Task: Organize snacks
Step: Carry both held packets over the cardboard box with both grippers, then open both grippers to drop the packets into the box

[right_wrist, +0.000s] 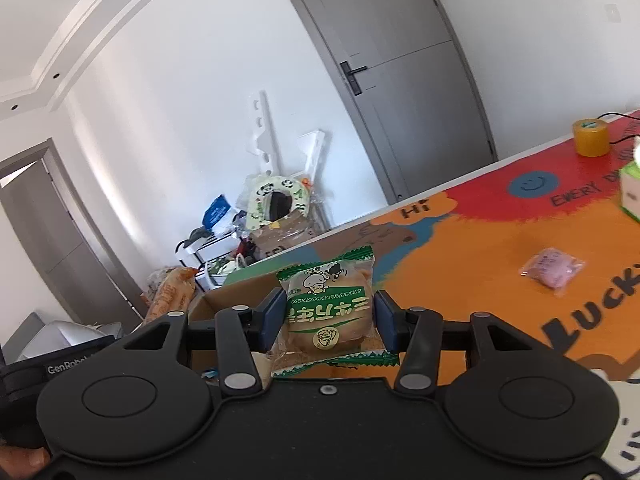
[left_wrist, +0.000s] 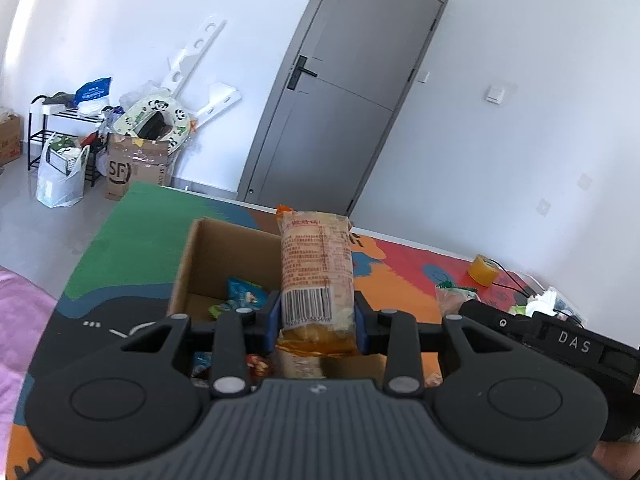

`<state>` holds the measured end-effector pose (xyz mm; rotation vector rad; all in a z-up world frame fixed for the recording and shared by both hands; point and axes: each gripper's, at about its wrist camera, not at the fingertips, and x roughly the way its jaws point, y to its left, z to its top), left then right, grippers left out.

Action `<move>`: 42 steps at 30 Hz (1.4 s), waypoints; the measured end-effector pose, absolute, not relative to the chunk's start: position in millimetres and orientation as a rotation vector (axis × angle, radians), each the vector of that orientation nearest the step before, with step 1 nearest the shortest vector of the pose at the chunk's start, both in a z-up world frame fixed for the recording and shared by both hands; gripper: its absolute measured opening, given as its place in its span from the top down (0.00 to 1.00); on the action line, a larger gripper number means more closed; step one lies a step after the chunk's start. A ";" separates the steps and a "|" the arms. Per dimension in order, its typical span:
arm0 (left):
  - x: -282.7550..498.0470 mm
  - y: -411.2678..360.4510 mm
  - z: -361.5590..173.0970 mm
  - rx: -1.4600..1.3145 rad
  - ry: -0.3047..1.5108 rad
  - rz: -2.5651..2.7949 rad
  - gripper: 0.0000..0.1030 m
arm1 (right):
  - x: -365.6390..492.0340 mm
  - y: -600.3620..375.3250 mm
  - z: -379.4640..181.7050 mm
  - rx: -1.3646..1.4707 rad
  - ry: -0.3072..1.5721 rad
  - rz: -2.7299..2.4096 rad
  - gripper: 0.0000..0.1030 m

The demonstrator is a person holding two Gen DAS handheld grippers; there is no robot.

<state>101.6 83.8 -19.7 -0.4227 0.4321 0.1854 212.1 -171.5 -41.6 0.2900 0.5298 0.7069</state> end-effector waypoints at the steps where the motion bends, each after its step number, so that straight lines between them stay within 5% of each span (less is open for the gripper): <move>1: 101.7 86.6 -20.3 -0.426 0.432 0.189 0.67 | 212.3 -167.6 -41.3 0.287 0.531 0.710 0.53; 12: 115.4 117.5 -33.2 -0.475 0.459 0.226 0.66 | 215.4 -134.5 -35.8 0.253 0.536 0.747 0.53; 16: 116.0 124.8 -38.0 -0.499 0.480 0.276 0.52 | 218.1 -122.8 -36.2 0.241 0.547 0.758 0.53; 25: 95.6 132.0 -30.7 -0.499 0.437 0.290 0.47 | 222.3 -95.1 -38.3 0.219 0.575 0.787 0.53; 42: 78.8 163.5 -22.4 -0.538 0.400 0.362 0.46 | 219.9 -41.7 -24.6 0.196 0.595 0.868 0.53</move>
